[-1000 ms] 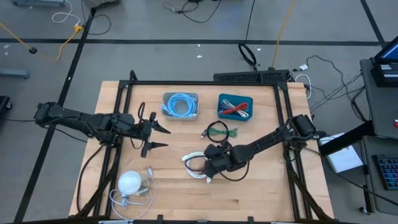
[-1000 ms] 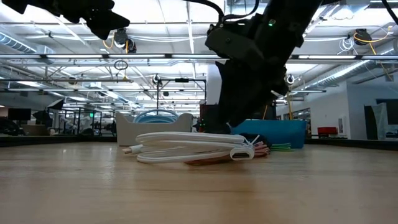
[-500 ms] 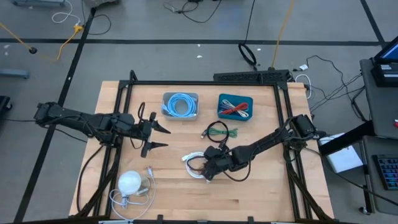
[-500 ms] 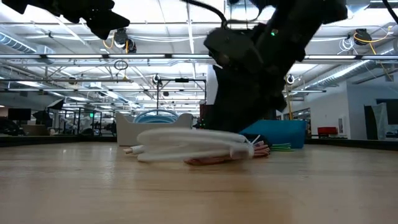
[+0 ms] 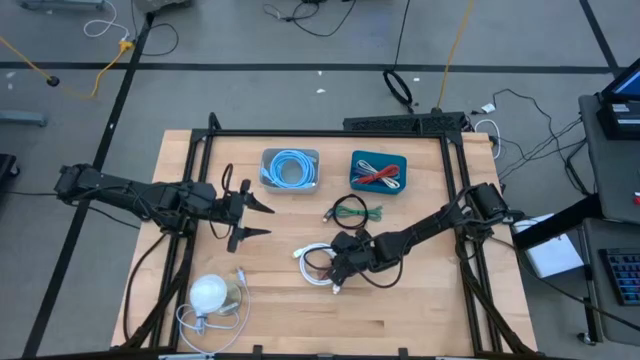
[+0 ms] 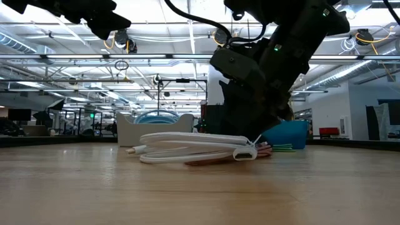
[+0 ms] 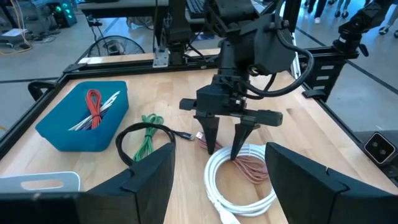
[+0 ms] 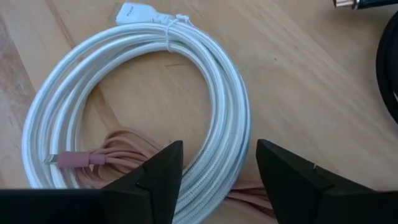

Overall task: Pick & Place USB Port
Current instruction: Put the white hdmi cable into the gray bin

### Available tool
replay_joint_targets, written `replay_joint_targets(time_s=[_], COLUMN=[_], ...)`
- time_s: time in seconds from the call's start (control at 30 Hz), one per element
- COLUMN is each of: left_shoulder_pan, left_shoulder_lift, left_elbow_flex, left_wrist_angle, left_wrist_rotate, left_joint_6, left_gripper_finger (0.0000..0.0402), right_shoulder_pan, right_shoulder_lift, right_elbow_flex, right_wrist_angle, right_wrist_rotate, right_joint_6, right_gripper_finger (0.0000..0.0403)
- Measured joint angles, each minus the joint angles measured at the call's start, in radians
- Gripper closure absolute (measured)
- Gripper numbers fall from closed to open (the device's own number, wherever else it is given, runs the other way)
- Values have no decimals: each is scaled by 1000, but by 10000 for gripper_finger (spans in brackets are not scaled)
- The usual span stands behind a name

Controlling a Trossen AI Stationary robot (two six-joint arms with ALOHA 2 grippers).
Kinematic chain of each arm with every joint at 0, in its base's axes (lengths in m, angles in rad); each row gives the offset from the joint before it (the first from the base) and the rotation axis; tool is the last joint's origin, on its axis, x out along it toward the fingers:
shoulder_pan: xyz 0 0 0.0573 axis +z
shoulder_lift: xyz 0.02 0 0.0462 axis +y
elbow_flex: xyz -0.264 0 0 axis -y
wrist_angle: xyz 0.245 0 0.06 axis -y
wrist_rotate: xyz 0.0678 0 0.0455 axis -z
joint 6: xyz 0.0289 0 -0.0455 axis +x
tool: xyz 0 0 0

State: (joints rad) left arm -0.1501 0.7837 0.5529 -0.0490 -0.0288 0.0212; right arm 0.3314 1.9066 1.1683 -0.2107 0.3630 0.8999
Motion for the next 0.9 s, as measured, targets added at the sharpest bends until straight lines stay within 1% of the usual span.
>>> replay_joint_targets(time_s=[0.07,0.17,0.4,0.43,0.47,0.6,0.67,0.8,0.9], left_shoulder_pan=[0,0,0,0,0,0,0,0,0], left_shoulder_lift=[0,0,0,0,0,0,0,0,0], left_elbow_flex=[0,0,0,0,0,0,0,0,0], left_wrist_angle=[0,0,0,-1,-1,-1,-1,-1,-2], left_wrist_rotate=[0,0,0,0,0,0,0,0,0], left_joint_6=[0,0,0,0,0,0,0,0,0], left_gripper_finger=[147,147,147,147,147,147,147,147,147], right_shoulder_pan=[-3,-4,-4,-4,-5,-5,0,10,11], right_shoulder_lift=[1,1,1,1,1,1,1,3,3], right_elbow_flex=[0,0,0,0,0,0,0,-1,0], right_wrist_angle=[1,-7,-2,0,6,16,31,107,163], right_wrist_rotate=[0,1,2,3,4,7,26,58,57], right_joint_6=[-4,-11,-54,-63,-72,-87,-105,-159,-198], right_gripper_finger=[214,246,372,384,391,387,389,395,395])
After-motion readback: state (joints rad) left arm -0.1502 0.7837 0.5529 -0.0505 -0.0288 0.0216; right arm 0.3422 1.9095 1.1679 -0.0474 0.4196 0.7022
